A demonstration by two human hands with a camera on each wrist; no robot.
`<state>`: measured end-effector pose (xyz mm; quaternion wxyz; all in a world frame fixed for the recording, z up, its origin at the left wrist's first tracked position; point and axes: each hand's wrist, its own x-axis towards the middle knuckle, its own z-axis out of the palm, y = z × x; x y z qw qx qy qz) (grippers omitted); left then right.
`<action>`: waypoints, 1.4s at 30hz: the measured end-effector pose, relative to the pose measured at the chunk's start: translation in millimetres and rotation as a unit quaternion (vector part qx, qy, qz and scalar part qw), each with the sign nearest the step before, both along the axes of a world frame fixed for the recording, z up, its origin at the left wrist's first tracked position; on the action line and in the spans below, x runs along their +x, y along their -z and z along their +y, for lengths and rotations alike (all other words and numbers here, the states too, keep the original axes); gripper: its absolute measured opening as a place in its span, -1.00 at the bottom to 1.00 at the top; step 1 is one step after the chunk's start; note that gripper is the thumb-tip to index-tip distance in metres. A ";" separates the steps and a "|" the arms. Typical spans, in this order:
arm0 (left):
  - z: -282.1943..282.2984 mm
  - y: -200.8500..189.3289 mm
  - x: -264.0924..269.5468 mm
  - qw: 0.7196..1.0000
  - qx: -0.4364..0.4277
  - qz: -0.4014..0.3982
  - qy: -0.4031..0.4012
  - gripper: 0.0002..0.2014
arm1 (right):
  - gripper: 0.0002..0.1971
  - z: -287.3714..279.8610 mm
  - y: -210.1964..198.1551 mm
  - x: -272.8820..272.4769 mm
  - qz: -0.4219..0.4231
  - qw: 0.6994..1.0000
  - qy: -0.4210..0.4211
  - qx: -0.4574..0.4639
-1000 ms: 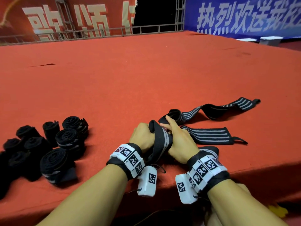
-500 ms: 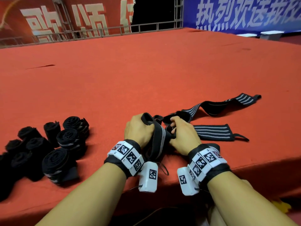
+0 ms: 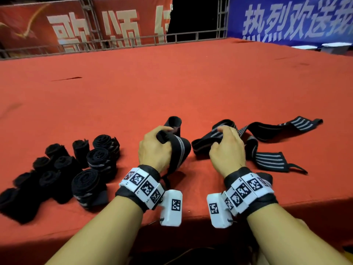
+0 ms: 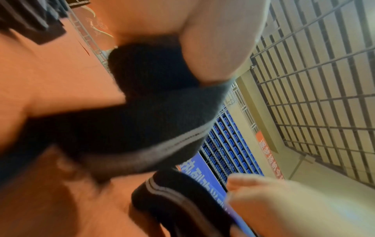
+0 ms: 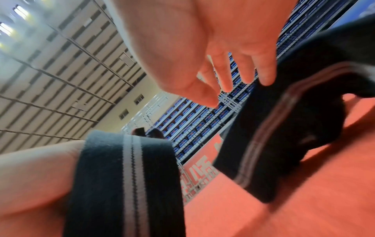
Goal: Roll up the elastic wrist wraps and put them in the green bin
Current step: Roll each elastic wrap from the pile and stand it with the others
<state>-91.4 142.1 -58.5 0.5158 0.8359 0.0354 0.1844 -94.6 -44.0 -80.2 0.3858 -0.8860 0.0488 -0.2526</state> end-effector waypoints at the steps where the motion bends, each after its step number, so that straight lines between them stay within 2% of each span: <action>1: 2.5 -0.2 -0.8 1.000 -0.017 -0.006 0.012 -0.72 | -0.63 5.3 -4.6 -1.5 -0.024 1.000 0.000 0.011; 3: 5.5 -1.1 -3.3 0.999 -0.037 -0.018 0.035 -0.71 | -0.79 14.4 -16.0 -4.6 -0.034 0.998 -0.037 0.030; 6: 4.8 -4.1 -12.8 0.994 -0.003 -0.059 0.091 -0.68 | -0.62 30.3 -29.8 -8.5 0.010 0.976 -0.187 0.109; 7: 3.5 -5.4 -16.8 0.991 0.009 -0.071 0.117 -0.65 | -0.56 35.2 -31.7 -8.8 0.009 0.970 -0.211 0.123; 9: 0.5 -9.5 -24.6 0.983 -0.004 -0.072 0.171 -0.59 | -0.57 41.7 -33.6 -7.6 -0.015 0.969 -0.211 0.127; 11: 1.4 -15.1 -30.5 0.973 -0.034 -0.061 0.220 -0.51 | -0.73 42.4 -36.9 -6.4 -0.050 0.972 -0.200 0.117; 15: 15.4 -31.6 -43.8 0.960 -0.037 -0.048 0.273 -0.43 | -0.69 40.3 -52.1 -12.4 -0.064 0.969 -0.221 0.095; 18: 23.4 -54.6 -52.0 0.959 -0.130 -0.058 0.244 -0.55 | -0.87 42.9 -65.3 -19.4 -0.071 0.966 -0.220 0.118; 20: 24.1 -66.4 -53.8 0.968 -0.133 -0.076 0.196 -0.68 | -0.83 48.2 -73.9 -26.5 -0.075 0.964 -0.226 0.120; 24: 19.4 -77.6 -60.8 0.978 -0.081 -0.109 0.156 -0.67 | -0.81 57.8 -92.1 -44.3 -0.084 0.945 -0.291 0.121; 28: 18.6 -81.6 -65.9 0.972 -0.102 -0.108 0.180 -0.66 | -0.76 55.8 -101.9 -54.8 -0.072 0.912 -0.373 0.155; 31: 19.6 -82.9 -70.1 0.971 -0.097 -0.114 0.188 -0.49 | -0.67 51.5 -104.2 -59.9 -0.048 0.884 -0.417 0.204; 33: 19.3 -85.0 -74.4 0.968 -0.125 -0.113 0.186 -0.41 | -0.59 47.7 -106.6 -62.8 -0.026 0.871 -0.428 0.241; 36: 19.7 -83.7 -78.0 0.964 -0.145 -0.113 0.190 -0.34 | -0.64 46.1 -108.2 -63.1 -0.029 0.887 -0.397 0.233; 40: 21.6 -78.7 -84.7 0.958 -0.100 -0.095 0.250 -0.08 | -0.79 41.1 -108.8 -59.9 -0.065 0.910 -0.314 0.264; 42: 21.2 -76.9 -87.6 0.958 -0.053 -0.088 0.267 0.00 | -0.82 39.8 -108.8 -60.0 -0.058 0.912 -0.309 0.263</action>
